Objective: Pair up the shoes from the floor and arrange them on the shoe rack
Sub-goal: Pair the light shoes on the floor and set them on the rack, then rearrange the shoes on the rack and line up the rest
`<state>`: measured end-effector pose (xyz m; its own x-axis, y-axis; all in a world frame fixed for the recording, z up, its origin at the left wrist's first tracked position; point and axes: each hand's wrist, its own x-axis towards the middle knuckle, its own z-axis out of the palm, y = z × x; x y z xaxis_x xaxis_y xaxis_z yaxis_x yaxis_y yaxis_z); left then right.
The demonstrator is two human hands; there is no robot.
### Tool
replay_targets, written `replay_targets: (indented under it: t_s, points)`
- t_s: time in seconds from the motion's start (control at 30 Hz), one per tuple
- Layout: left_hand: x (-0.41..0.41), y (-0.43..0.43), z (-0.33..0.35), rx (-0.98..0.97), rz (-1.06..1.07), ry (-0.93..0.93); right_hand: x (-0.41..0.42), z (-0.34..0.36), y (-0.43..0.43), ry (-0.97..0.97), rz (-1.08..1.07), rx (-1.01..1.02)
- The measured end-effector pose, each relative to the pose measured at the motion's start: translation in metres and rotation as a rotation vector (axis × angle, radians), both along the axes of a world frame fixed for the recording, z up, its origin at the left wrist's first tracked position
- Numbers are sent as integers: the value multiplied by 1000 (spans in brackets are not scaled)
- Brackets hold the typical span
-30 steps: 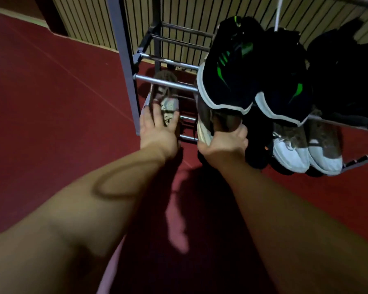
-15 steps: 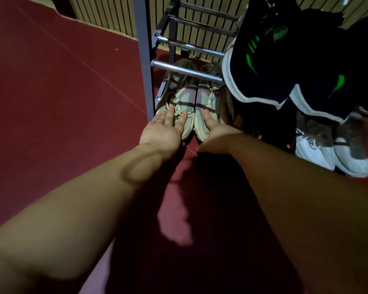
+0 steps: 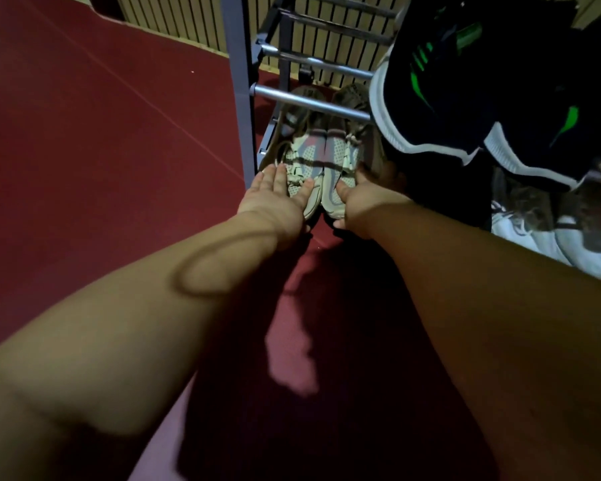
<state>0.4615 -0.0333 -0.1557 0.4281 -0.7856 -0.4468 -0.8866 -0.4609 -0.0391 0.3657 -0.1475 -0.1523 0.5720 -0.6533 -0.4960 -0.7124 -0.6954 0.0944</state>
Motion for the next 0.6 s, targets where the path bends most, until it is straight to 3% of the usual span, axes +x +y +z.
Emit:
replay_targets:
  t_s: [0.17, 0.3, 0.47, 0.6]
  points:
    - [-3, 1, -1, 33, -7, -34, -11, 14, 21, -20, -31, 105]
    - [-3, 6, -2, 13, -3, 5, -18, 23, 43, -31, -41, 52]
    - [-4, 32, 1, -167, 45, 135, -48, 42, 54, -97, -18, 80]
    - [-8, 61, 14, -307, 206, 210, -66, 72, 63, -276, -31, 263]
